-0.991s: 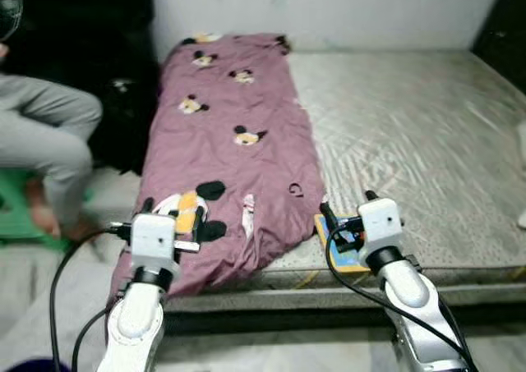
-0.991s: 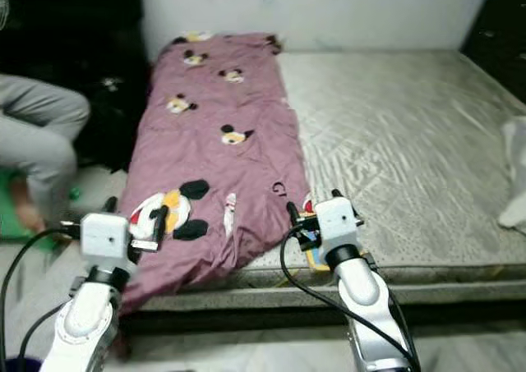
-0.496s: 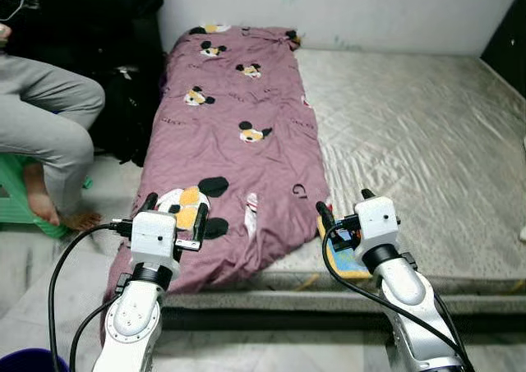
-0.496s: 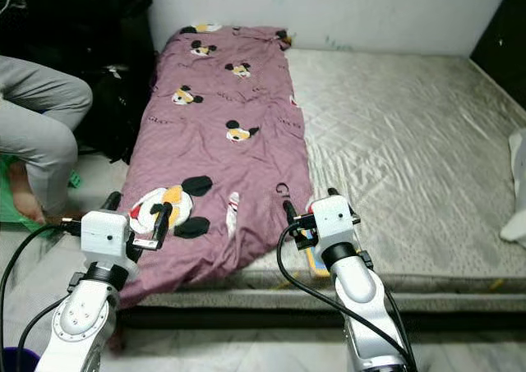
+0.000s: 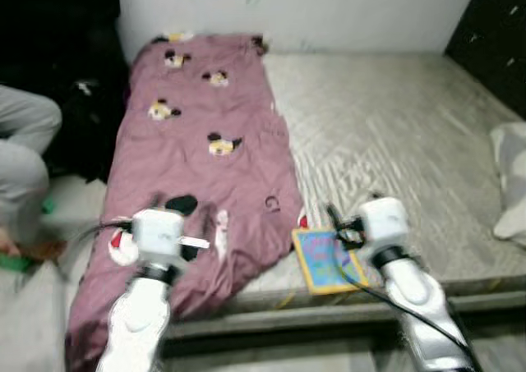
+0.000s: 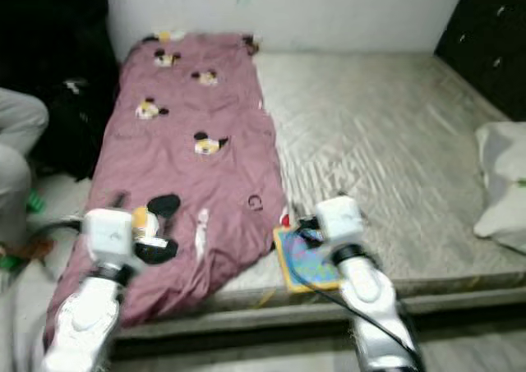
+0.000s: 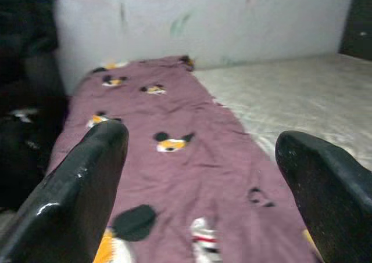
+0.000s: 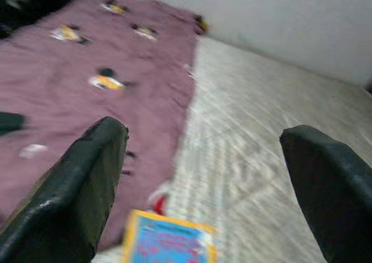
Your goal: Clean up the room
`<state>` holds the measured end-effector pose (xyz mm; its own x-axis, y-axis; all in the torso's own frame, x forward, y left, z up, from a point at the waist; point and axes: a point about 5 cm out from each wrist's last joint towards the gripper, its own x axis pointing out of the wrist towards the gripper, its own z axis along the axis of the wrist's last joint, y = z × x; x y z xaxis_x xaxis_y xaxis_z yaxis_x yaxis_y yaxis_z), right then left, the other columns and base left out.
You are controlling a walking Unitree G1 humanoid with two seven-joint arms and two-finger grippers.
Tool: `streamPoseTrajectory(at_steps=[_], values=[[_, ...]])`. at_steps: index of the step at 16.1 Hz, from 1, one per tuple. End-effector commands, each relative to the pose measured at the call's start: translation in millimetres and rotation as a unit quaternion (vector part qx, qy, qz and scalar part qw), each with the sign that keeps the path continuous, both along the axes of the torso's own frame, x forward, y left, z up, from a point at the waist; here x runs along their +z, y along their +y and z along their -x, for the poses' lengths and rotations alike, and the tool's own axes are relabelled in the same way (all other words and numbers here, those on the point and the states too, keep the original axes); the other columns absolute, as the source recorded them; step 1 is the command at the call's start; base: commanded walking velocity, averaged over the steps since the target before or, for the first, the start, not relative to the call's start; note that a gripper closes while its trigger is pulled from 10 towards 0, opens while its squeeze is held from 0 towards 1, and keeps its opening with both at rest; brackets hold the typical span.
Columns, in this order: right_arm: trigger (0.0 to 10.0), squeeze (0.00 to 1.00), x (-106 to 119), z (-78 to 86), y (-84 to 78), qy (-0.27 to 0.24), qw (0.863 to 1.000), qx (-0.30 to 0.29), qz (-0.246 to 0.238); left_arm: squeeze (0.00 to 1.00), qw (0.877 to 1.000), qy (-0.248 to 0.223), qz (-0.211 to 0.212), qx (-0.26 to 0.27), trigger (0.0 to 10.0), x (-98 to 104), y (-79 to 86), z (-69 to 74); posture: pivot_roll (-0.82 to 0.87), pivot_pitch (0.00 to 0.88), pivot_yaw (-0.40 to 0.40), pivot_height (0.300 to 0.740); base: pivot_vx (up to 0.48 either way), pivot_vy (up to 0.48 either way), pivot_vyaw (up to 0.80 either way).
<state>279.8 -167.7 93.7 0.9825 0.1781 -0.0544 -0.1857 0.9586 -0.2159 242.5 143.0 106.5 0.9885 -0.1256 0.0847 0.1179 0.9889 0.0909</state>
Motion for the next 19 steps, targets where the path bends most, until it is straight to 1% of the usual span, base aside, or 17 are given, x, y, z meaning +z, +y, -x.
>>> streamPoseTrajectory(at_steps=[1, 4, 7, 8, 19], values=[[10.0, 0.00, 8.1, -4.7, 13.1, -0.015, 1.000, 0.021, -0.010, 0.00, 1.000, 0.002, -0.002, 0.028, 10.0, -0.4, 12.6, -0.2, -0.04, 0.089, -0.077, 0.740, 0.000, 0.000, 0.00], [10.0, 0.00, 7.7, -4.9, 13.9, -0.015, 1.000, 0.022, -0.011, 0.00, 0.999, -0.001, -0.021, 0.039, 10.0, -0.6, 12.3, 0.0, -0.03, 0.086, -0.074, 0.740, 0.000, 0.000, 0.00], [10.0, 0.00, 6.4, -4.9, 14.5, -0.015, 1.000, 0.024, -0.009, 0.00, 0.999, 0.004, -0.029, 0.038, 10.0, -2.5, 11.5, -1.0, -0.03, 0.072, -0.071, 0.740, 0.000, 0.000, 0.14], [10.0, 0.00, 5.8, -5.0, 14.8, -0.015, 1.000, 0.024, -0.009, 0.00, 0.999, 0.007, -0.028, 0.038, 10.0, -3.7, 10.9, -1.6, -0.03, 0.068, -0.070, 0.740, 0.000, -0.259, 0.45], [10.0, 0.00, 4.7, -7.7, 17.3, -0.014, 0.999, 0.029, -0.009, 0.00, 0.999, 0.010, -0.020, 0.040, 10.0, -3.6, 9.1, -6.4, -0.03, 0.070, -0.070, 0.740, 0.000, -0.342, 0.00]])
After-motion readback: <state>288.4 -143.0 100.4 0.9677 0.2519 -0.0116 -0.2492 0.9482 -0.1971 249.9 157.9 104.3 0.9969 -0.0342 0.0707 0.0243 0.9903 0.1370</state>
